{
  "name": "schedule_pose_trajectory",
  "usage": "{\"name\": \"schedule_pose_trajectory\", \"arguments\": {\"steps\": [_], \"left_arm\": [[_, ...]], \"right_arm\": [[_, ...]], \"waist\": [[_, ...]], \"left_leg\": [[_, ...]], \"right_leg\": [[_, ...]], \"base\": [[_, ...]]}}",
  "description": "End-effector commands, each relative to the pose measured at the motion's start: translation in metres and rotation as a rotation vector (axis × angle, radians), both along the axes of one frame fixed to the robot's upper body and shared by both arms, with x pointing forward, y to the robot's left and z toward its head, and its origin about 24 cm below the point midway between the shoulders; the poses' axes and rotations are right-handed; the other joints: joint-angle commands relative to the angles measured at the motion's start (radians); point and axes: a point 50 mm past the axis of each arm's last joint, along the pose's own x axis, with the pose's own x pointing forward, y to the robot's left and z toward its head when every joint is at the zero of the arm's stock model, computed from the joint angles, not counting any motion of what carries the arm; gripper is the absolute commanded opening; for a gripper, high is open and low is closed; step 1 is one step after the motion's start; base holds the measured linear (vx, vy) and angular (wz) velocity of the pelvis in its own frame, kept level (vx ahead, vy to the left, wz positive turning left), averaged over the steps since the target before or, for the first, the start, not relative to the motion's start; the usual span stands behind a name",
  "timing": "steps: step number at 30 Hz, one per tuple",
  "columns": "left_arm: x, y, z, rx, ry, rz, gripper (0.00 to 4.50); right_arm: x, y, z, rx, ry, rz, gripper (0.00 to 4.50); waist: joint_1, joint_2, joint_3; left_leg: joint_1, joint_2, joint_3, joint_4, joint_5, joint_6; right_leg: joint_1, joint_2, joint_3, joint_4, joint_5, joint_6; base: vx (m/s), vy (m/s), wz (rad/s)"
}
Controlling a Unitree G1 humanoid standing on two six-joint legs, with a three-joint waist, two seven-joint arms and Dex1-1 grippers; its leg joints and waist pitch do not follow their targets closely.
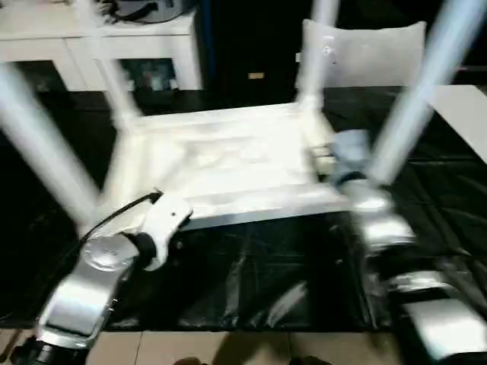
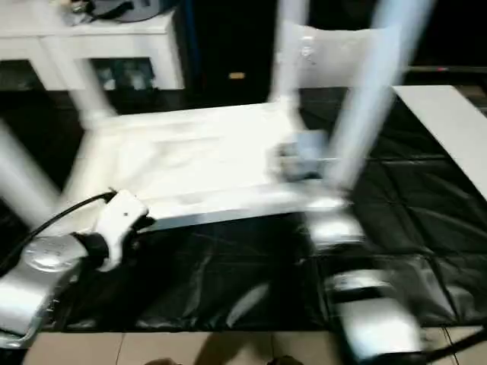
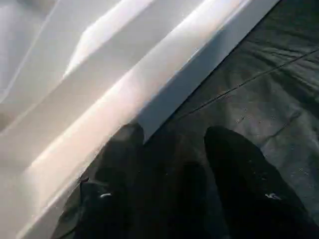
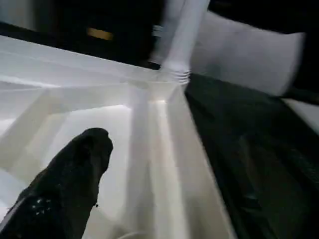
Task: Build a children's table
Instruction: Rotate table base
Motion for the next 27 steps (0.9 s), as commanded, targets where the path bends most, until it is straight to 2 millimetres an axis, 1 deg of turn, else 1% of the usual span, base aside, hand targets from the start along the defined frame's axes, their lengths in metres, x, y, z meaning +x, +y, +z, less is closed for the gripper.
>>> {"name": "schedule_pose_trajectory", "arguments": {"steps": [1,2,3,4,5,6,7,8,9,11,12,13,14,15,17,18,19,20,21,23,24,25,26,27], "left_arm": [[0.004,0.003,0.000,0.031,-0.036,0.041,2.36],[0.004,0.003,-0.001,0.028,-0.038,0.046,2.36],[0.004,0.004,-0.001,0.025,-0.042,0.049,2.36],[0.004,0.004,-0.001,0.025,-0.042,0.049,2.36],[0.003,0.005,-0.001,0.017,-0.049,0.050,2.36],[0.003,0.005,0.000,0.001,-0.058,0.052,2.36],[0.001,0.004,0.003,-0.050,-0.082,0.035,2.36],[0.000,0.003,0.005,-0.086,-0.100,0.024,2.36],[-0.006,0.000,0.009,-0.196,-0.108,0.009,2.57],[-0.011,0.000,0.012,-0.288,-0.117,0.009,2.57],[-0.017,0.001,0.013,-0.356,-0.106,-0.013,2.57],[-0.017,0.001,0.013,-0.356,-0.106,-0.013,2.57],[-0.021,0.006,0.012,-0.362,-0.104,-0.008,2.57],[-0.022,0.008,0.011,-0.363,-0.105,-0.007,2.57],[-0.025,0.016,0.007,-0.354,-0.117,-0.003,2.57],[-0.029,0.024,0.002,-0.363,-0.111,-0.003,2.57],[-0.032,0.030,-0.002,-0.368,-0.107,0.002,2.57],[-0.032,0.030,-0.002,-0.368,-0.107,0.002,2.57],[-0.034,0.037,-0.004,-0.360,-0.106,0.021,2.57],[-0.036,0.044,-0.007,-0.345,-0.104,0.041,2.57],[-0.037,0.059,-0.010,-0.324,-0.105,0.083,2.57],[-0.037,0.065,-0.010,-0.318,-0.109,0.104,2.57],[-0.036,0.074,-0.008,-0.317,-0.125,0.123,2.66],[-0.034,0.083,-0.004,-0.321,-0.149,0.145,2.66]], "right_arm": [[-0.006,-0.026,0.000,-0.040,-0.004,-0.046,4.50],[-0.007,-0.029,0.001,-0.048,-0.006,-0.047,4.50],[-0.008,-0.033,0.002,-0.056,-0.011,-0.041,4.50],[-0.008,-0.033,0.002,-0.056,-0.011,-0.041,4.50],[-0.008,-0.035,0.004,-0.056,-0.017,-0.042,4.50],[-0.008,-0.035,0.004,-0.051,-0.022,-0.040,4.50],[-0.008,-0.031,0.005,-0.032,-0.037,-0.015,4.50],[-0.008,-0.028,0.006,-0.019,-0.047,0.003,4.50],[-0.009,-0.017,0.005,0.048,-0.048,0.089,4.50],[-0.012,-0.004,0.005,0.123,-0.054,0.207,4.50],[-0.017,0.009,0.005,0.183,-0.031,0.343,4.50],[-0.017,0.009,0.005,0.183,-0.031,0.343,4.50],[-0.023,0.020,0.003,0.250,0.014,0.439,4.50],[-0.025,0.023,0.002,0.274,0.022,0.465,4.50],[-0.034,0.037,0.002,0.309,0.017,0.536,4.50],[-0.041,0.047,0.000,0.329,0.022,0.591,4.50],[-0.048,0.054,-0.002,0.347,0.030,0.640,4.50],[-0.048,0.054,-0.002,0.347,0.030,0.640,4.50],[-0.054,0.058,-0.003,0.364,0.040,0.668,4.50],[-0.060,0.062,-0.004,0.377,0.053,0.699,4.50],[-0.070,0.066,-0.005,0.373,0.075,0.728,4.50],[-0.074,0.067,-0.005,0.369,0.086,0.736,4.50],[-0.079,0.068,-0.006,0.358,0.102,0.750,4.50],[-0.086,0.067,-0.007,0.349,0.135,0.761,4.50]], "waist": [[-0.008,-0.010,-0.080],[-0.010,-0.012,-0.080],[-0.011,-0.011,-0.079],[-0.014,-0.013,-0.078],[-0.016,-0.013,-0.078],[-0.019,-0.014,-0.077],[-0.023,-0.015,-0.076],[-0.027,-0.016,-0.076],[-0.029,-0.013,-0.076],[-0.033,-0.015,-0.075],[-0.035,-0.015,-0.075],[-0.034,-0.015,-0.075],[-0.034,-0.015,-0.073],[-0.033,-0.013,-0.071],[-0.032,-0.009,-0.069],[-0.028,-0.005,-0.065],[-0.027,-0.005,-0.065],[-0.026,-0.004,-0.064],[-0.024,-0.002,-0.063],[-0.021,-0.002,-0.062],[-0.018,0.002,-0.057],[-0.017,0.001,-0.055],[-0.018,0.001,-0.054],[-0.018,0.004,-0.054]], "left_leg": [[-0.006,0.003,0.017,-0.071,-0.150,0.065],[-0.007,0.002,0.019,-0.068,-0.143,0.071],[-0.010,0.001,0.019,-0.068,-0.144,0.079],[-0.012,0.000,0.020,-0.068,-0.149,0.082],[-0.013,0.000,0.019,-0.068,-0.158,0.085],[-0.013,0.000,0.019,-0.067,-0.162,0.086],[-0.015,0.001,0.017,-0.069,-0.174,0.087],[-0.020,0.001,0.016,-0.068,-0.177,0.088],[-0.016,0.005,0.017,-0.070,-0.196,0.092],[-0.019,0.010,0.015,-0.072,-0.211,0.103],[-0.017,0.011,0.016,-0.072,-0.221,0.112],[-0.018,0.012,0.015,-0.073,-0.220,0.118],[-0.017,0.014,0.015,-0.075,-0.215,0.124],[-0.015,0.019,0.015,-0.077,-0.220,0.125],[-0.014,0.019,0.015,-0.080,-0.228,0.115],[-0.010,0.019,0.015,-0.083,-0.248,0.096],[-0.008,0.017,0.014,-0.083,-0.252,0.092],[-0.006,0.021,0.013,-0.087,-0.272,0.083],[-0.003,0.019,0.013,-0.088,-0.289,0.072],[0.000,0.021,0.012,-0.090,-0.300,0.063],[0.002,0.019,0.010,-0.093,-0.328,0.052],[0.003,0.017,0.012,-0.093,-0.334,0.051],[0.004,0.015,0.009,-0.096,-0.348,0.044],[0.004,0.016,0.006,-0.098,-0.358,0.036]], "right_leg": [[0.064,-0.016,0.030,-0.056,-0.258,-0.186],[0.062,-0.015,0.030,-0.058,-0.258,-0.186],[0.064,-0.015,0.029,-0.058,-0.269,-0.184],[0.064,-0.016,0.028,-0.061,-0.281,-0.181],[0.064,-0.018,0.026,-0.064,-0.309,-0.175],[0.063,-0.017,0.026,-0.066,-0.320,-0.172],[0.064,-0.017,0.023,-0.068,-0.343,-0.167],[0.066,-0.019,0.023,-0.069,-0.348,-0.167],[0.061,-0.020,0.023,-0.070,-0.351,-0.175],[0.063,-0.020,0.024,-0.069,-0.342,-0.183],[0.061,-0.019,0.024,-0.069,-0.343,-0.191],[0.064,-0.018,0.024,-0.069,-0.338,-0.192],[0.061,-0.014,0.025,-0.068,-0.335,-0.196],[0.059,-0.014,0.028,-0.070,-0.347,-0.190],[0.059,-0.014,0.027,-0.075,-0.373,-0.180],[0.055,-0.013,0.029,-0.083,-0.418,-0.156],[0.054,-0.012,0.030,-0.085,-0.428,-0.146],[0.051,-0.013,0.032,-0.086,-0.443,-0.137],[0.049,-0.011,0.031,-0.091,-0.465,-0.127],[0.047,-0.012,0.033,-0.092,-0.474,-0.122],[0.044,-0.011,0.032,-0.096,-0.508,-0.108],[0.043,-0.009,0.033,-0.102,-0.525,-0.095],[0.043,-0.009,0.031,-0.103,-0.550,-0.078],[0.044,-0.010,0.029,-0.105,-0.568,-0.065]], "base": [[0.000,0.000,0.00],[0.000,0.000,0.00],[0.000,0.000,0.00],[0.000,0.000,0.00],[0.000,0.000,0.00],[0.000,0.000,0.00],[0.000,0.000,0.00],[0.000,0.000,0.00],[0.000,0.000,0.00],[0.000,0.000,0.00],[0.000,0.000,0.00],[0.000,0.000,0.00],[0.000,0.000,0.00],[0.000,0.000,0.00],[0.000,0.000,0.00],[0.000,0.000,0.00],[0.000,0.000,0.00],[0.000,0.000,0.00],[0.000,0.000,0.00],[0.000,0.000,0.00],[0.000,0.000,0.00],[0.000,0.000,0.00],[0.000,0.000,0.00],[0.000,0.000,0.00]]}}
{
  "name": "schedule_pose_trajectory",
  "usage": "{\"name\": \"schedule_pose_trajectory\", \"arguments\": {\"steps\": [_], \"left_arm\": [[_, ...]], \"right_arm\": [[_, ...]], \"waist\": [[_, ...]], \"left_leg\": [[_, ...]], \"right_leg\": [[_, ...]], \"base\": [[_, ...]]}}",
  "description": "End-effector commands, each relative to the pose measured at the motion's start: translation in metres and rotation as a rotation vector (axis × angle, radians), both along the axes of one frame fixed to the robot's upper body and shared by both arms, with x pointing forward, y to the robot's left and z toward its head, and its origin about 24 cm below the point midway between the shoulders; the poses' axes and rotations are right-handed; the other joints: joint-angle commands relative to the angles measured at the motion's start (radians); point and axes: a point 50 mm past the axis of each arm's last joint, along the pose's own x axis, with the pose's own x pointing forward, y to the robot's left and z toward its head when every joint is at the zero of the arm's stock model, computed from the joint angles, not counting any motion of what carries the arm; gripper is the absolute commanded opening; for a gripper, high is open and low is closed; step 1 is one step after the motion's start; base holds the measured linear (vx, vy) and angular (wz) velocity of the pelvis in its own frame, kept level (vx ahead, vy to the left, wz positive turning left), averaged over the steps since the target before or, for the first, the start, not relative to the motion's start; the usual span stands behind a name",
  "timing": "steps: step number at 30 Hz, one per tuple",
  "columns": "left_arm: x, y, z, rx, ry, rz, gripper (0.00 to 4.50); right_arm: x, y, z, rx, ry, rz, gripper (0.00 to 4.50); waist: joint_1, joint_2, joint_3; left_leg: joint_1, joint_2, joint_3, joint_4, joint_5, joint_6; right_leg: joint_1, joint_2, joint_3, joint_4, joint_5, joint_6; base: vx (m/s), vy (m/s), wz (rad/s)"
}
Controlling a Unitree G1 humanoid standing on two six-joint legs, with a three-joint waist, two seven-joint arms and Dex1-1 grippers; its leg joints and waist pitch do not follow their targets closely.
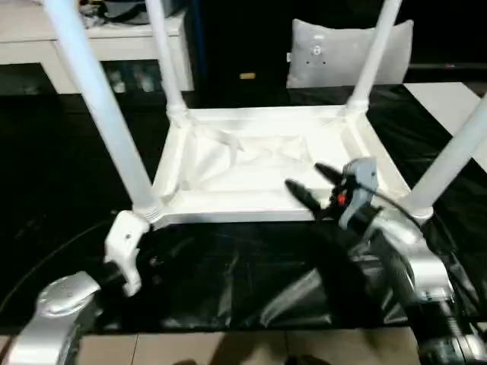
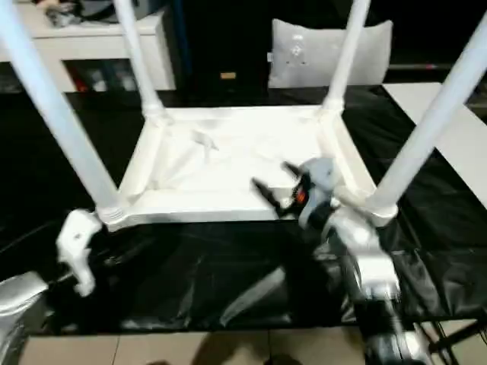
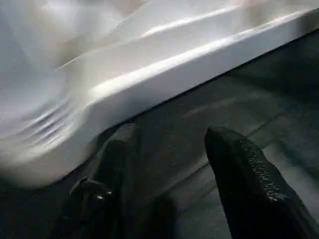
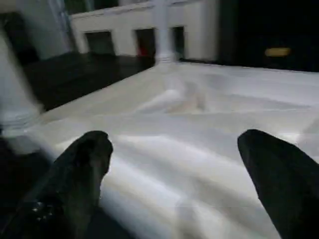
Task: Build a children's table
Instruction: Rotate table base
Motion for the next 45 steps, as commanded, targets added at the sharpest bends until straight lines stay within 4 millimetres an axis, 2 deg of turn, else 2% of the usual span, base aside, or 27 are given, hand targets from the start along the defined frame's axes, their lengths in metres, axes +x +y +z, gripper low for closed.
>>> {"name": "schedule_pose_trajectory", "arguments": {"steps": [1,4,6,7,9,11,16,18,19,20,21,22,23,24,25,27,29,30,33,34,35,37,39,40,41,43,45], "left_arm": [[0.003,0.015,0.011,-0.006,-0.059,0.032,2.74],[0.008,0.028,0.022,-0.008,-0.092,0.051,3.12],[0.010,0.034,0.027,-0.008,-0.096,0.048,3.21],[0.012,0.037,0.030,-0.010,-0.102,0.043,3.42],[0.017,0.040,0.036,-0.020,-0.124,0.040,3.50],[0.021,0.039,0.039,-0.043,-0.135,0.024,3.57],[0.040,0.035,0.043,-0.060,-0.142,-0.004,3.99],[0.056,0.034,0.043,-0.038,-0.144,-0.004,4.20],[0.059,0.033,0.043,-0.046,-0.144,-0.005,4.31],[0.063,0.033,0.043,-0.060,-0.139,-0.006,4.39],[0.069,0.030,0.043,-0.063,-0.139,-0.018,4.45],[0.072,0.028,0.044,-0.077,-0.139,-0.025,4.45],[0.076,0.025,0.045,-0.103,-0.140,-0.036,4.48],[0.079,0.022,0.047,-0.123,-0.140,-0.052,4.48],[0.082,0.018,0.048,-0.133,-0.145,-0.077,4.48],[0.086,0.006,0.050,-0.185,-0.114,-0.180,4.48],[0.086,-0.001,0.050,-0.209,-0.085,-0.256,4.48],[0.083,-0.008,0.051,-0.235,-0.055,-0.325,4.48],[0.075,-0.026,0.055,-0.283,-0.012,-0.496,4.48],[0.070,-0.034,0.058,-0.300,0.003,-0.561,4.48],[0.068,-0.037,0.059,-0.308,0.010,-0.586,4.48],[0.056,-0.057,0.062,-0.328,0.035,-0.709,4.48],[0.053,-0.061,0.063,-0.333,0.039,-0.732,4.48],[0.050,-0.071,0.064,-0.336,0.035,-0.770,4.48],[0.050,-0.074,0.064,-0.336,0.033,-0.780,4.48],[0.047,-0.093,0.067,-0.371,0.023,-0.826,4.48],[0.046,-0.100,0.068,-0.387,0.021,-0.841,4.48]], "right_arm": [[-0.008,0.001,0.006,-0.018,0.016,0.037,4.50],[-0.021,-0.001,0.001,-0.061,0.089,0.081,4.50],[-0.027,-0.004,-0.004,-0.104,0.115,0.087,4.50],[-0.029,-0.006,-0.007,-0.114,0.141,0.060,4.50],[-0.032,-0.009,-0.012,-0.127,0.197,0.031,4.50],[-0.034,-0.009,-0.015,-0.153,0.223,0.022,4.50],[-0.026,-0.009,-0.023,-0.191,0.266,-0.094,4.50],[-0.019,-0.009,-0.028,-0.210,0.294,-0.154,4.50],[-0.018,-0.009,-0.029,-0.214,0.300,-0.162,4.50],[-0.016,-0.009,-0.031,-0.222,0.313,-0.185,4.50],[-0.012,-0.009,-0.033,-0.221,0.320,-0.211,4.50],[-0.009,-0.009,-0.033,-0.214,0.322,-0.227,4.50],[-0.006,-0.010,-0.033,-0.204,0.324,-0.252,4.50],[-0.003,-0.010,-0.033,-0.196,0.326,-0.273,4.50],[0.000,-0.011,-0.034,-0.195,0.326,-0.289,4.50],[0.008,-0.011,-0.035,-0.184,0.324,-0.319,4.50],[0.011,-0.009,-0.036,-0.175,0.321,-0.318,4.50],[0.014,-0.007,-0.036,-0.176,0.312,-0.313,4.50],[0.021,-0.002,-0.034,-0.173,0.287,-0.295,4.50],[0.023,0.000,-0.033,-0.168,0.282,-0.288,4.50],[0.024,0.001,-0.033,-0.167,0.280,-0.284,4.50],[0.028,0.008,-0.032,-0.166,0.267,-0.251,4.50],[0.029,0.009,-0.032,-0.163,0.267,-0.244,4.50],[0.031,0.012,-0.031,-0.169,0.256,-0.234,4.50],[0.031,0.012,-0.031,-0.172,0.253,-0.231,4.50],[0.035,0.019,-0.031,-0.176,0.236,-0.200,4.50],[0.035,0.022,-0.030,-0.178,0.233,-0.189,4.50]], "waist": [[0.000,0.004,-0.050],[-0.001,0.004,-0.048],[-0.006,0.005,-0.044],[-0.007,0.007,-0.042],[-0.010,0.002,-0.044],[-0.010,0.000,-0.044],[-0.010,-0.002,-0.045],[-0.012,-0.003,-0.046],[-0.011,-0.001,-0.048],[-0.010,0.001,-0.050],[-0.011,-0.002,-0.049],[-0.011,-0.001,-0.048],[-0.014,-0.002,-0.051],[-0.015,-0.008,-0.050],[-0.014,-0.003,-0.050],[-0.012,-0.012,-0.053],[-0.010,-0.009,-0.054],[-0.008,-0.012,-0.054],[-0.003,-0.006,-0.058],[-0.003,-0.007,-0.059],[-0.002,-0.007,-0.061],[-0.002,-0.015,-0.061],[-0.001,-0.017,-0.068],[-0.002,-0.019,-0.070],[-0.002,-0.027,-0.074],[0.001,-0.032,-0.073],[0.002,-0.033,-0.075]], "left_leg": [[0.006,0.001,0.005,-0.097,-0.363,0.037],[0.010,0.003,0.003,-0.101,-0.401,0.032],[0.014,0.001,0.000,-0.103,-0.446,0.024],[0.015,0.001,-0.002,-0.104,-0.455,0.022],[0.021,-0.004,-0.003,-0.103,-0.454,0.020],[0.020,-0.003,-0.003,-0.104,-0.448,0.019],[0.024,-0.010,0.000,-0.099,-0.427,0.013],[0.021,-0.008,-0.003,-0.101,-0.422,0.011],[0.027,-0.011,-0.002,-0.098,-0.422,0.009],[0.026,-0.009,-0.003,-0.100,-0.416,0.008],[0.018,-0.007,-0.004,-0.103,-0.411,0.007],[0.021,-0.008,-0.003,-0.103,-0.417,0.005],[0.021,-0.007,-0.004,-0.103,-0.411,0.001],[0.019,-0.006,-0.004,-0.103,-0.407,0.002],[0.023,-0.005,-0.004,-0.103,-0.411,0.000],[0.022,-0.003,-0.001,-0.104,-0.398,0.000],[0.023,0.000,0.000,-0.106,-0.390,-0.002],[0.020,0.002,0.002,-0.108,-0.377,-0.004],[0.019,0.008,0.005,-0.110,-0.351,-0.013],[0.018,0.008,0.007,-0.110,-0.339,-0.011],[0.017,0.009,0.009,-0.109,-0.313,-0.013],[0.010,0.010,0.013,-0.108,-0.291,-0.007],[0.005,0.006,0.020,-0.101,-0.204,0.009],[0.003,0.004,0.021,-0.099,-0.175,0.013],[-0.002,0.002,0.024,-0.094,-0.120,0.023],[-0.005,-0.001,0.029,-0.086,-0.075,0.037],[-0.005,0.000,0.029,-0.085,-0.066,0.041]], "right_leg": [[0.042,-0.027,0.029,-0.106,-0.574,-0.064],[0.039,-0.027,0.029,-0.105,-0.571,-0.065],[0.039,-0.031,0.024,-0.114,-0.625,-0.045],[0.040,-0.031,0.022,-0.116,-0.633,-0.041],[0.039,-0.032,0.020,-0.124,-0.652,-0.028],[0.040,-0.032,0.020,-0.124,-0.646,-0.030],[0.034,-0.034,0.017,-0.129,-0.668,-0.018],[0.038,-0.036,0.015,-0.128,-0.661,-0.017],[0.036,-0.035,0.015,-0.129,-0.656,-0.017],[0.039,-0.038,0.017,-0.126,-0.643,-0.022],[0.044,-0.038,0.016,-0.123,-0.634,-0.024],[0.042,-0.039,0.016,-0.124,-0.641,-0.024],[0.044,-0.042,0.016,-0.123,-0.637,-0.029],[0.045,-0.043,0.016,-0.124,-0.633,-0.032],[0.043,-0.044,0.016,-0.125,-0.635,-0.038],[0.043,-0.046,0.020,-0.120,-0.615,-0.054],[0.044,-0.048,0.026,-0.116,-0.592,-0.066],[0.046,-0.048,0.029,-0.110,-0.561,-0.081],[0.048,-0.049,0.039,-0.092,-0.467,-0.135],[0.050,-0.047,0.041,-0.090,-0.442,-0.145],[0.051,-0.047,0.045,-0.079,-0.393,-0.171],[0.057,-0.047,0.047,-0.071,-0.381,-0.184],[0.065,-0.045,0.050,-0.064,-0.307,-0.202],[0.068,-0.044,0.051,-0.061,-0.278,-0.206],[0.072,-0.044,0.051,-0.055,-0.239,-0.212],[0.070,-0.043,0.054,-0.051,-0.213,-0.221],[0.072,-0.040,0.052,-0.049,-0.217,-0.222]], "base": [[0.000,0.000,0.00],[0.000,0.000,0.00],[0.000,0.000,0.00],[0.000,0.000,0.00],[0.000,0.000,0.00],[0.000,0.000,0.00],[0.000,0.000,0.00],[0.000,0.000,0.00],[0.000,0.000,0.00],[0.000,0.000,0.00],[0.000,0.000,0.00],[0.000,0.000,0.00],[0.000,0.000,0.00],[0.000,0.000,0.00],[0.000,0.000,0.00],[0.000,0.000,0.00],[0.000,0.000,0.00],[0.000,0.000,0.00],[0.000,0.000,0.00],[0.000,0.000,0.00],[0.000,0.000,0.00],[0.000,0.000,0.00],[0.000,0.000,0.00],[0.000,0.000,0.00],[0.000,0.000,0.00],[0.000,0.000,0.00],[0.000,0.000,0.00]]}}
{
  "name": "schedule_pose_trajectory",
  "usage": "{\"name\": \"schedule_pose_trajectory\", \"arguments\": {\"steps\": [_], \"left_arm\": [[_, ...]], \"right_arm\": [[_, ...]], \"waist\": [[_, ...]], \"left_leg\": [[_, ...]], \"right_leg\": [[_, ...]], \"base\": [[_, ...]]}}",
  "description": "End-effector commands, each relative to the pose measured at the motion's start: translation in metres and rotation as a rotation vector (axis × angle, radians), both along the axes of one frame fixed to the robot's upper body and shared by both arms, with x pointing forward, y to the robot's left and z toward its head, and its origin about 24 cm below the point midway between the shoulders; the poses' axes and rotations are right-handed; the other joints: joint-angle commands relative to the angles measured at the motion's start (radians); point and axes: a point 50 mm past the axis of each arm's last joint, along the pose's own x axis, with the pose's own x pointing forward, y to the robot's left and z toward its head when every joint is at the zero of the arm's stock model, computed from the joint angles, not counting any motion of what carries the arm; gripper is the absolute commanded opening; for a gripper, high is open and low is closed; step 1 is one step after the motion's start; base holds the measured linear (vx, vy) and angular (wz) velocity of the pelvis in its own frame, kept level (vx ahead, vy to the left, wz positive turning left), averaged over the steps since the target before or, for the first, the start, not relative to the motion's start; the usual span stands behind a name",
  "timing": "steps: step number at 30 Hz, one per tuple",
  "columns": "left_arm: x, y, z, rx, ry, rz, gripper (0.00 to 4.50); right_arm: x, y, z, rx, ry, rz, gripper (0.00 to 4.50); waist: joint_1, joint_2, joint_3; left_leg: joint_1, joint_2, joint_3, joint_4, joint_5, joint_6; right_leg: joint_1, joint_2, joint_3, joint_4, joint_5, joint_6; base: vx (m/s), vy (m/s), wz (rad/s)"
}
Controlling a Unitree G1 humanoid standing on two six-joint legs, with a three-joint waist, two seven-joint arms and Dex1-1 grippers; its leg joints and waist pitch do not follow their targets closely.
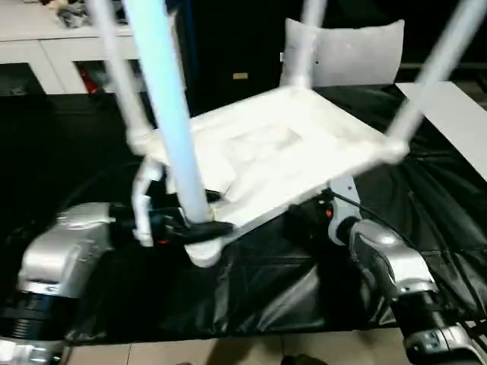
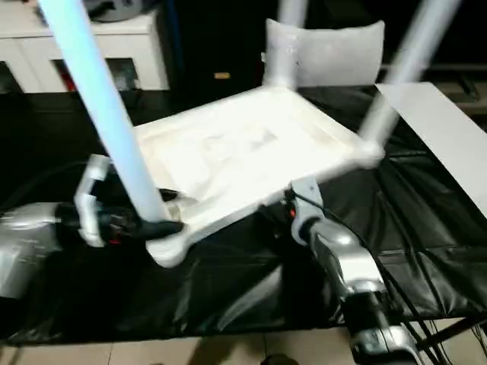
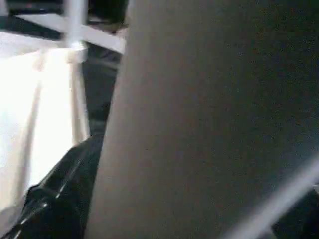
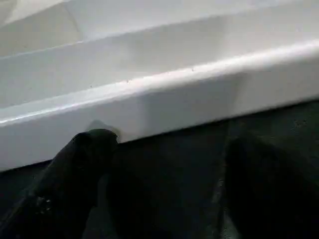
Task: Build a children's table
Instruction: Rotate table base
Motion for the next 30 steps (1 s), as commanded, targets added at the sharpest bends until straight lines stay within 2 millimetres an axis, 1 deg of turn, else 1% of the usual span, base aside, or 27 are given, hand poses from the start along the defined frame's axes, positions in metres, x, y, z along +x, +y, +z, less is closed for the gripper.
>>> {"name": "schedule_pose_trajectory", "arguments": {"steps": [1,2,4,5,6,7,8,11,12,13,15,17,20,21,22,23,25,26,28,29,30], "left_arm": [[-0.006,-0.022,0.007,-0.038,0.000,-0.091,4.48],[-0.006,-0.022,0.007,-0.038,0.000,-0.091,4.48],[-0.008,-0.035,0.009,-0.070,0.027,-0.144,4.48],[-0.009,-0.037,0.009,-0.074,0.031,-0.155,4.48],[-0.010,-0.043,0.010,-0.091,0.038,-0.174,4.48],[-0.012,-0.049,0.011,-0.114,0.047,-0.195,4.48],[-0.012,-0.052,0.011,-0.114,0.044,-0.201,4.48],[-0.012,-0.059,0.011,-0.117,0.042,-0.212,4.48],[-0.011,-0.064,0.012,-0.120,0.036,-0.216,4.48],[-0.010,-0.067,0.013,-0.130,0.035,-0.218,4.48],[-0.008,-0.075,0.015,-0.150,0.032,-0.215,4.48],[-0.003,-0.082,0.016,-0.156,0.016,-0.194,4.48],[0.001,-0.091,0.018,-0.164,-0.006,-0.179,4.48],[0.002,-0.093,0.019,-0.167,-0.011,-0.174,4.48],[0.003,-0.095,0.019,-0.167,-0.023,-0.162,4.48],[0.004,-0.096,0.020,-0.169,-0.034,-0.153,4.48],[0.006,-0.098,0.021,-0.173,-0.046,-0.136,4.48],[0.008,-0.098,0.021,-0.170,-0.054,-0.115,4.48],[0.015,-0.096,0.018,-0.119,-0.103,-0.030,4.48],[0.018,-0.096,0.016,-0.095,-0.121,0.001,4.48],[0.022,-0.092,0.015,-0.062,-0.156,0.046,4.48]], "right_arm": [[0.005,0.023,0.010,0.026,-0.053,0.092,4.50],[0.005,0.023,0.010,0.026,-0.053,0.092,4.50],[0.006,0.030,0.011,0.039,-0.060,0.128,4.50],[0.005,0.032,0.011,0.043,-0.062,0.139,4.50],[0.005,0.035,0.011,0.045,-0.063,0.156,4.50],[0.005,0.040,0.010,0.047,-0.065,0.173,4.50],[0.005,0.042,0.010,0.051,-0.063,0.179,4.50],[0.004,0.045,0.009,0.048,-0.062,0.195,4.50],[0.004,0.046,0.008,0.048,-0.061,0.194,4.50],[0.004,0.047,0.008,0.049,-0.061,0.194,4.50],[0.004,0.050,0.008,0.054,-0.062,0.200,4.50],[0.005,0.052,0.008,0.054,-0.063,0.203,4.50],[0.007,0.052,0.008,0.051,-0.067,0.200,4.50],[0.007,0.052,0.007,0.046,-0.068,0.194,4.50],[0.008,0.050,0.007,0.037,-0.070,0.176,4.50],[0.008,0.049,0.007,0.036,-0.069,0.168,4.50],[0.009,0.047,0.007,0.035,-0.070,0.159,4.50],[0.009,0.044,0.006,0.034,-0.069,0.152,4.50],[0.008,0.033,0.005,0.007,-0.074,0.121,4.50],[0.008,0.029,0.005,-0.003,-0.075,0.112,4.50],[0.008,0.018,0.006,-0.019,-0.106,0.085,4.50]], "waist": [[0.009,-0.017,-0.072],[0.009,-0.016,-0.071],[0.007,-0.016,-0.069],[0.006,-0.015,-0.068],[0.004,-0.016,-0.067],[0.004,-0.015,-0.067],[0.002,-0.017,-0.066],[0.002,-0.017,-0.065],[0.003,-0.019,-0.066],[0.003,-0.018,-0.066],[0.005,-0.019,-0.067],[0.004,-0.022,-0.067],[0.006,-0.026,-0.068],[0.008,-0.024,-0.071],[0.006,-0.018,-0.070],[0.007,-0.019,-0.072],[0.008,-0.020,-0.071],[0.010,-0.019,-0.072],[0.010,-0.023,-0.071],[0.010,-0.024,-0.071],[0.011,-0.025,-0.071]], "left_leg": [[-0.017,-0.002,0.019,-0.063,-0.073,0.050],[-0.016,-0.001,0.019,-0.065,-0.085,0.049],[-0.015,-0.001,0.018,-0.066,-0.103,0.044],[-0.012,0.000,0.018,-0.066,-0.121,0.041],[-0.014,0.000,0.017,-0.067,-0.130,0.036],[-0.013,0.000,0.016,-0.068,-0.135,0.035],[-0.012,0.000,0.017,-0.068,-0.143,0.034],[-0.010,0.001,0.016,-0.070,-0.163,0.031],[-0.010,0.002,0.015,-0.069,-0.164,0.029],[-0.009,0.002,0.016,-0.069,-0.164,0.028],[-0.009,0.002,0.016,-0.068,-0.159,0.028],[-0.012,0.001,0.015,-0.068,-0.151,0.030],[-0.014,-0.001,0.017,-0.065,-0.137,0.035],[-0.013,0.001,0.016,-0.064,-0.124,0.038],[-0.014,0.001,0.016,-0.064,-0.122,0.039],[-0.013,0.001,0.016,-0.063,-0.119,0.040],[-0.012,0.001,0.016,-0.064,-0.123,0.044],[-0.013,0.001,0.016,-0.063,-0.122,0.045],[-0.013,0.001,0.016,-0.063,-0.128,0.047],[-0.011,0.000,0.017,-0.063,-0.132,0.048],[-0.012,-0.001,0.017,-0.062,-0.131,0.048]], "right_leg": [[0.078,-0.042,0.046,-0.056,-0.224,-0.208],[0.077,-0.041,0.045,-0.059,-0.251,-0.202],[0.076,-0.039,0.043,-0.061,-0.284,-0.190],[0.073,-0.038,0.043,-0.064,-0.308,-0.185],[0.074,-0.038,0.042,-0.066,-0.323,-0.179],[0.073,-0.038,0.042,-0.068,-0.330,-0.175],[0.072,-0.037,0.041,-0.069,-0.337,-0.172],[0.071,-0.036,0.040,-0.073,-0.359,-0.164],[0.071,-0.036,0.041,-0.073,-0.360,-0.161],[0.070,-0.036,0.041,-0.072,-0.358,-0.162],[0.071,-0.036,0.041,-0.072,-0.346,-0.165],[0.074,-0.036,0.041,-0.070,-0.329,-0.171],[0.076,-0.036,0.042,-0.070,-0.320,-0.170],[0.076,-0.037,0.042,-0.068,-0.302,-0.174],[0.076,-0.036,0.042,-0.069,-0.285,-0.180],[0.077,-0.036,0.041,-0.067,-0.277,-0.183],[0.076,-0.036,0.041,-0.068,-0.279,-0.185],[0.077,-0.037,0.041,-0.067,-0.278,-0.185],[0.077,-0.035,0.040,-0.070,-0.286,-0.181],[0.076,-0.033,0.040,-0.072,-0.297,-0.169],[0.078,-0.035,0.040,-0.072,-0.308,-0.162]], "base": [[0.000,0.000,0.00],[0.000,0.000,0.00],[0.000,0.000,0.00],[0.000,0.000,0.00],[0.000,0.000,0.00],[0.000,0.000,0.00],[0.000,0.000,0.00],[0.000,0.000,0.00],[0.000,0.000,0.00],[0.000,0.000,0.00],[0.000,0.000,0.00],[0.000,0.000,0.00],[0.000,0.000,0.00],[0.000,0.000,0.00],[0.000,0.000,0.00],[0.000,0.000,0.00],[0.000,0.000,0.00],[0.000,0.000,0.00],[0.000,0.000,0.00],[0.000,0.000,0.00],[0.000,0.000,0.00]]}}
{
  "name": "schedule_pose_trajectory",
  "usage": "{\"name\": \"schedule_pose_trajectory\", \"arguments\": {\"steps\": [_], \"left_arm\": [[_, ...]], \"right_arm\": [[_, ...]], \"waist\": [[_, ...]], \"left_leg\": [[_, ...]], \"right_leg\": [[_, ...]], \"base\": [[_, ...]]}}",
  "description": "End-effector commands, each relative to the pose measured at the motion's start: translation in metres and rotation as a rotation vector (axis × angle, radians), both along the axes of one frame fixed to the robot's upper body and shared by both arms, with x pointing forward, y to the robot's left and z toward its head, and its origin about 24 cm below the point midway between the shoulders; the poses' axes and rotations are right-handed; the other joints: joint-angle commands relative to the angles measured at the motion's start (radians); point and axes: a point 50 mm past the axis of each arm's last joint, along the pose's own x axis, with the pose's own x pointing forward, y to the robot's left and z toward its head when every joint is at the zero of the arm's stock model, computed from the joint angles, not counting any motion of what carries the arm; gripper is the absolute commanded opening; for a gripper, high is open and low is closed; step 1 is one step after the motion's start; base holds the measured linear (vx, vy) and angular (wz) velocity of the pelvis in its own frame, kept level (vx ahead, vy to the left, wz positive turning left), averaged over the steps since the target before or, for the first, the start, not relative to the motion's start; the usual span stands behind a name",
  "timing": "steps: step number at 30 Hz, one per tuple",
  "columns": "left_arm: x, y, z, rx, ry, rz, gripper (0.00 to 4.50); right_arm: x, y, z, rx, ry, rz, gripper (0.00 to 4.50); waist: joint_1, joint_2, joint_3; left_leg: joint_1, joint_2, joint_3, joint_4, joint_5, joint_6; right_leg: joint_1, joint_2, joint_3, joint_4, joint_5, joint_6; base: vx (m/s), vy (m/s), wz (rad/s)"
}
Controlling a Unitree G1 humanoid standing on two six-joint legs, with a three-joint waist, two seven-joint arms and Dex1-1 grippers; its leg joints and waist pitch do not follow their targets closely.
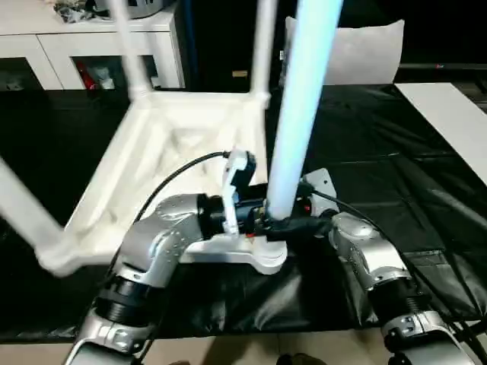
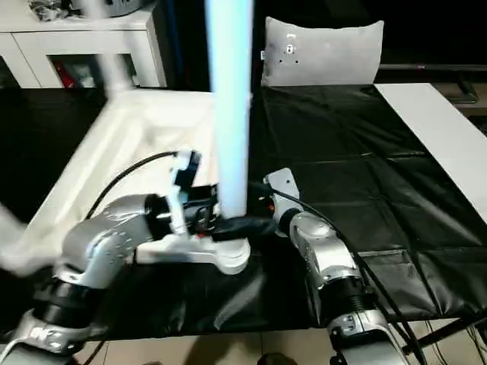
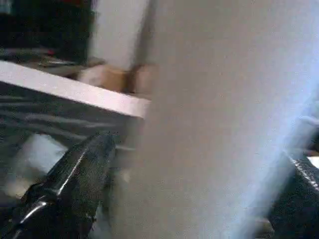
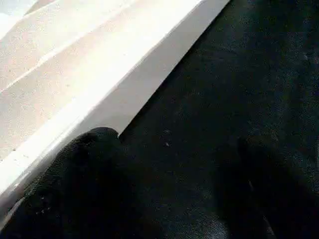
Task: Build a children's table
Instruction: Rotate table base
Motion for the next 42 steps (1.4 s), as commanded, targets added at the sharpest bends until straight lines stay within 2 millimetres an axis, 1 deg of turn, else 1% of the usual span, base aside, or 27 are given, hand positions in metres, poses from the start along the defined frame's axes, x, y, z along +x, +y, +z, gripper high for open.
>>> {"name": "schedule_pose_trajectory", "arguments": {"steps": [1,2,4,6,7,9,12,13,14,15,16,17,18,19,21,27,28,29,30,31,33,34,35,37,39,40,42], "left_arm": [[0.006,0.004,-0.001,0.060,-0.060,0.079,4.48],[0.006,0.005,-0.001,0.064,-0.064,0.080,4.48],[0.003,0.012,-0.004,0.105,-0.087,0.076,4.48],[0.001,0.019,-0.007,0.134,-0.091,0.059,4.48],[0.001,0.019,-0.007,0.135,-0.091,0.059,4.48],[-0.002,0.028,-0.013,0.180,-0.097,0.030,4.48],[-0.005,0.044,-0.025,0.284,-0.106,-0.012,4.48],[-0.005,0.044,-0.025,0.284,-0.106,-0.012,4.48],[-0.004,0.054,-0.032,0.344,-0.116,-0.024,4.48],[-0.004,0.057,-0.034,0.368,-0.125,-0.030,4.21],[-0.003,0.064,-0.040,0.426,-0.140,-0.037,4.14],[-0.003,0.068,-0.043,0.454,-0.143,-0.046,4.14],[-0.002,0.072,-0.047,0.491,-0.142,-0.048,4.08],[-0.002,0.072,-0.047,0.491,-0.142,-0.048,3.77],[0.000,0.079,-0.053,0.559,-0.156,-0.050,3.77],[0.000,0.085,-0.060,0.595,-0.156,-0.056,3.23],[0.001,0.086,-0.061,0.593,-0.152,-0.058,3.20],[0.002,0.087,-0.064,0.597,-0.146,-0.058,2.99],[0.003,0.089,-0.067,0.618,-0.140,-0.060,2.99],[0.005,0.091,-0.070,0.635,-0.139,-0.062,2.78],[0.006,0.093,-0.073,0.649,-0.130,-0.065,2.74],[0.007,0.093,-0.075,0.650,-0.119,-0.060,2.53],[0.008,0.093,-0.077,0.652,-0.114,-0.058,2.53],[0.008,0.093,-0.078,0.657,-0.109,-0.059,2.31],[0.009,0.093,-0.081,0.670,-0.098,-0.054,2.16],[0.009,0.093,-0.081,0.671,-0.098,-0.054,2.05],[0.010,0.092,-0.083,0.666,-0.092,-0.054,1.88]], "right_arm": [[0.000,-0.014,0.007,-0.009,-0.062,-0.021,4.50],[0.000,-0.015,0.007,-0.007,-0.062,-0.021,4.50],[-0.005,-0.029,0.010,0.010,-0.071,-0.014,4.50],[-0.009,-0.036,0.014,0.018,-0.095,-0.009,4.50],[-0.009,-0.037,0.014,0.019,-0.096,-0.008,4.50],[-0.011,-0.047,0.020,-0.008,-0.138,-0.020,4.50],[-0.017,-0.059,0.027,-0.023,-0.137,0.022,4.50],[-0.017,-0.059,0.027,-0.023,-0.137,0.022,4.50],[-0.024,-0.063,0.031,-0.015,-0.144,0.084,4.50],[-0.026,-0.064,0.033,-0.019,-0.149,0.108,4.50],[-0.031,-0.065,0.035,-0.019,-0.159,0.149,4.50],[-0.034,-0.067,0.037,-0.018,-0.166,0.178,4.50],[-0.037,-0.068,0.038,-0.013,-0.172,0.199,4.50],[-0.037,-0.068,0.038,-0.013,-0.172,0.199,4.50],[-0.044,-0.068,0.042,-0.011,-0.186,0.247,4.50],[-0.053,-0.065,0.046,-0.016,-0.193,0.317,4.50],[-0.055,-0.065,0.047,-0.014,-0.185,0.336,4.50],[-0.058,-0.064,0.048,-0.010,-0.173,0.356,4.50],[-0.061,-0.064,0.049,0.001,-0.160,0.382,4.50],[-0.063,-0.064,0.049,0.010,-0.152,0.400,4.50],[-0.066,-0.064,0.049,0.025,-0.125,0.423,4.50],[-0.068,-0.064,0.049,0.030,-0.116,0.433,4.50],[-0.069,-0.065,0.049,0.035,-0.102,0.439,4.50],[-0.070,-0.065,0.048,0.037,-0.094,0.444,4.50],[-0.070,-0.065,0.048,0.039,-0.091,0.441,4.50],[-0.070,-0.065,0.048,0.040,-0.091,0.441,4.50],[-0.071,-0.065,0.048,0.053,-0.081,0.438,4.50]], "waist": [[0.007,-0.012,-0.074],[0.010,-0.011,-0.074],[0.013,-0.011,-0.074],[0.014,-0.011,-0.075],[0.016,-0.007,-0.074],[0.015,-0.009,-0.072],[0.011,-0.005,-0.071],[0.011,-0.005,-0.071],[0.012,-0.003,-0.069],[0.013,-0.004,-0.069],[0.011,-0.002,-0.070],[0.013,-0.005,-0.069],[0.013,-0.004,-0.070],[0.012,-0.004,-0.071],[0.013,-0.006,-0.070],[0.015,-0.006,-0.070],[0.018,-0.009,-0.069],[0.017,-0.008,-0.069],[0.018,-0.008,-0.070],[0.020,-0.007,-0.069],[0.022,-0.008,-0.070],[0.024,-0.009,-0.071],[0.024,-0.010,-0.070],[0.028,-0.011,-0.069],[0.028,-0.019,-0.068],[0.029,-0.016,-0.067],[0.028,-0.018,-0.065]], "left_leg": [[-0.013,0.000,0.015,-0.066,-0.135,0.053],[-0.010,0.002,0.016,-0.066,-0.139,0.050],[-0.010,0.003,0.015,-0.067,-0.136,0.055],[-0.010,0.003,0.016,-0.066,-0.129,0.059],[-0.010,0.002,0.015,-0.067,-0.131,0.058],[-0.010,0.002,0.014,-0.069,-0.147,0.057],[-0.007,0.001,0.014,-0.069,-0.168,0.059],[-0.006,0.001,0.014,-0.069,-0.172,0.059],[-0.007,0.000,0.013,-0.071,-0.182,0.064],[-0.005,0.002,0.012,-0.071,-0.190,0.065],[-0.006,0.002,0.012,-0.072,-0.192,0.062],[-0.006,0.001,0.011,-0.072,-0.197,0.068],[-0.006,0.003,0.011,-0.072,-0.196,0.066],[-0.007,0.004,0.010,-0.073,-0.194,0.064],[-0.007,0.004,0.010,-0.072,-0.198,0.060],[-0.008,0.005,0.010,-0.072,-0.185,0.062],[-0.007,0.003,0.011,-0.071,-0.192,0.065],[-0.008,0.003,0.011,-0.072,-0.193,0.068],[-0.009,0.003,0.010,-0.072,-0.188,0.068],[-0.005,0.003,0.010,-0.073,-0.196,0.072],[-0.007,0.004,0.009,-0.073,-0.196,0.069],[-0.007,0.005,0.009,-0.072,-0.191,0.068],[-0.007,0.004,0.010,-0.072,-0.191,0.070],[-0.007,0.006,0.009,-0.073,-0.194,0.065],[-0.005,0.005,0.011,-0.071,-0.199,0.063],[-0.004,0.003,0.011,-0.071,-0.204,0.062],[-0.004,0.002,0.010,-0.071,-0.213,0.059]], "right_leg": [[0.076,-0.035,0.038,-0.074,-0.323,-0.153],[0.074,-0.035,0.039,-0.073,-0.329,-0.148],[0.075,-0.034,0.040,-0.071,-0.321,-0.145],[0.074,-0.033,0.040,-0.068,-0.307,-0.156],[0.074,-0.034,0.040,-0.069,-0.311,-0.156],[0.074,-0.035,0.038,-0.072,-0.336,-0.151],[0.072,-0.031,0.038,-0.077,-0.363,-0.136],[0.072,-0.032,0.039,-0.076,-0.365,-0.135],[0.072,-0.031,0.037,-0.080,-0.380,-0.130],[0.070,-0.031,0.038,-0.081,-0.385,-0.124],[0.071,-0.033,0.037,-0.079,-0.386,-0.129],[0.071,-0.031,0.036,-0.086,-0.398,-0.120],[0.070,-0.033,0.038,-0.080,-0.389,-0.122],[0.071,-0.034,0.038,-0.079,-0.384,-0.127],[0.071,-0.035,0.038,-0.080,-0.393,-0.130],[0.071,-0.037,0.038,-0.079,-0.392,-0.133],[0.070,-0.036,0.038,-0.084,-0.407,-0.125],[0.070,-0.036,0.037,-0.083,-0.416,-0.122],[0.071,-0.036,0.037,-0.083,-0.411,-0.119],[0.068,-0.036,0.037,-0.087,-0.423,-0.113],[0.070,-0.037,0.037,-0.086,-0.425,-0.112],[0.070,-0.040,0.038,-0.085,-0.421,-0.115],[0.069,-0.038,0.037,-0.087,-0.424,-0.117],[0.069,-0.041,0.036,-0.086,-0.438,-0.116],[0.066,-0.042,0.036,-0.090,-0.467,-0.106],[0.065,-0.042,0.035,-0.094,-0.497,-0.094],[0.063,-0.041,0.033,-0.099,-0.530,-0.078]], "base": [[0.000,0.000,0.00],[0.000,0.000,0.00],[0.000,0.000,0.00],[0.000,0.000,0.00],[0.000,0.000,0.00],[0.000,0.000,0.00],[0.000,0.000,0.00],[0.000,0.000,0.00],[0.000,0.000,0.00],[0.000,0.000,0.00],[0.000,0.000,0.00],[0.000,0.000,0.00],[0.000,0.000,0.00],[0.000,0.000,0.00],[0.000,0.000,0.00],[0.000,0.000,0.00],[0.000,0.000,0.00],[0.000,0.000,0.00],[0.000,0.000,0.00],[0.000,0.000,0.00],[0.000,0.000,0.00],[0.000,0.000,0.00],[0.000,0.000,0.00],[0.000,0.000,0.00],[0.000,0.000,0.00],[0.000,0.000,0.00],[0.000,0.000,0.00]]}}
